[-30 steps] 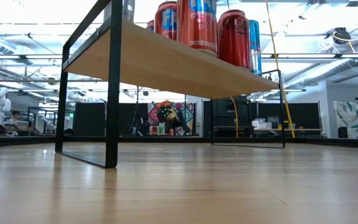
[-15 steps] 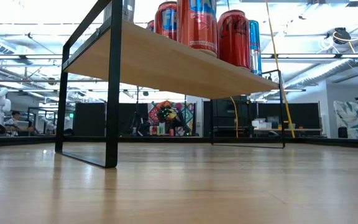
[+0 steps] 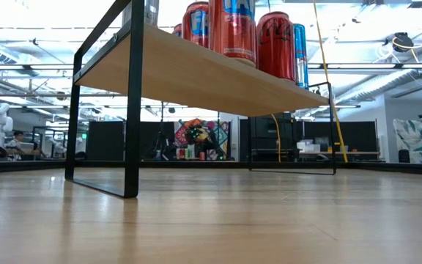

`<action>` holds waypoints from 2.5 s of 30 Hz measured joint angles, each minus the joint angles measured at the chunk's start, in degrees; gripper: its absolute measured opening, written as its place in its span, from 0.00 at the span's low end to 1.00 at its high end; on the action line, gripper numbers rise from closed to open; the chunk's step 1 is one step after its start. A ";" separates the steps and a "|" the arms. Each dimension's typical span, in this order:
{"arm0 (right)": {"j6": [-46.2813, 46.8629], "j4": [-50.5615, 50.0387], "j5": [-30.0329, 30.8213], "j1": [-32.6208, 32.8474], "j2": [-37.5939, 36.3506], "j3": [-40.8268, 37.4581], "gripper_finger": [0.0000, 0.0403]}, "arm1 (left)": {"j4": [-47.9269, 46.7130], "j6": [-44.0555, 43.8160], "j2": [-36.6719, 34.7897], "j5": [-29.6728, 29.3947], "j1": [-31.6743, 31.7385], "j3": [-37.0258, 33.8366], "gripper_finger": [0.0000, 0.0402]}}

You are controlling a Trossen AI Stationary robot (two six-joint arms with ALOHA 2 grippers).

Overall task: Place canned beverage on shelf
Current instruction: Put the right white soda can on the shelf

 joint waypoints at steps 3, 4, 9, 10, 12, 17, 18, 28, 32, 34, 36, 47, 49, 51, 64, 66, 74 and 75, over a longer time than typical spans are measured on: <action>2.25 -1.06 -6.65 0.33 -0.40 0.00 0.78 | -0.02 0.00 0.00 0.94 0.00 0.00 0.98; 2.96 -1.11 -9.05 0.40 -0.48 0.02 0.78 | -0.08 0.00 0.00 1.14 0.00 0.00 0.98; 3.33 -1.43 -16.60 1.02 -0.53 0.02 0.78 | -0.93 -0.64 0.49 1.70 0.00 0.00 0.98; 3.21 -1.40 -17.61 1.22 -0.53 0.02 0.78 | -1.18 -1.45 0.68 2.58 0.00 0.00 0.98; 3.43 -1.50 -19.44 1.80 -0.53 0.02 0.78 | -1.81 -3.13 1.11 4.54 -0.36 0.00 0.98; 4.35 -2.81 -22.16 4.01 -0.53 0.02 0.78 | -2.97 -6.04 3.20 7.72 -2.54 0.00 0.98; 4.35 -3.09 -22.17 4.52 -0.53 0.02 0.78 | -2.99 -6.50 3.60 8.14 -3.08 0.00 0.98; -7.24 -9.85 -15.49 11.14 -0.32 0.00 0.78 | -1.98 -9.23 7.90 8.88 -5.99 -0.02 0.98; -10.60 -14.35 -11.94 13.99 0.45 -0.63 0.78 | -2.05 -10.56 9.18 8.87 -5.99 -0.02 0.98; -11.90 -14.88 -10.39 14.93 0.52 -1.66 0.78 | -1.80 -10.60 9.77 8.85 -5.99 -0.02 0.98; -13.02 -15.01 -9.22 15.51 0.52 -2.83 0.78 | -1.77 -10.60 10.25 8.85 -5.99 -0.02 0.98; -15.27 -14.53 -7.20 15.94 0.52 -10.67 0.87 | -1.77 -10.58 11.23 8.41 -5.99 -0.02 0.98; -15.15 -14.00 -7.43 15.94 0.52 -12.01 0.87 | -1.76 -10.56 11.23 8.24 -5.99 -0.02 0.98; -14.71 -13.01 -8.90 15.94 0.46 -13.72 0.87 | -1.77 -10.56 11.23 8.22 -5.99 -0.02 0.98; -13.34 -4.23 -11.58 14.45 0.41 -23.07 0.83 | -1.86 -10.23 11.23 7.99 -5.99 -0.02 0.98; -13.94 -3.19 -11.63 13.99 0.41 -23.67 0.80 | -1.86 -10.25 11.23 7.79 -5.99 -0.02 0.98; -14.56 -2.79 -11.77 13.55 0.39 -24.04 0.64 | -1.88 -10.25 11.23 7.41 -5.99 -0.02 0.98; -14.44 -2.78 -11.76 13.55 0.39 -24.04 0.64 | -1.88 -10.25 11.23 7.41 -5.99 -0.02 0.98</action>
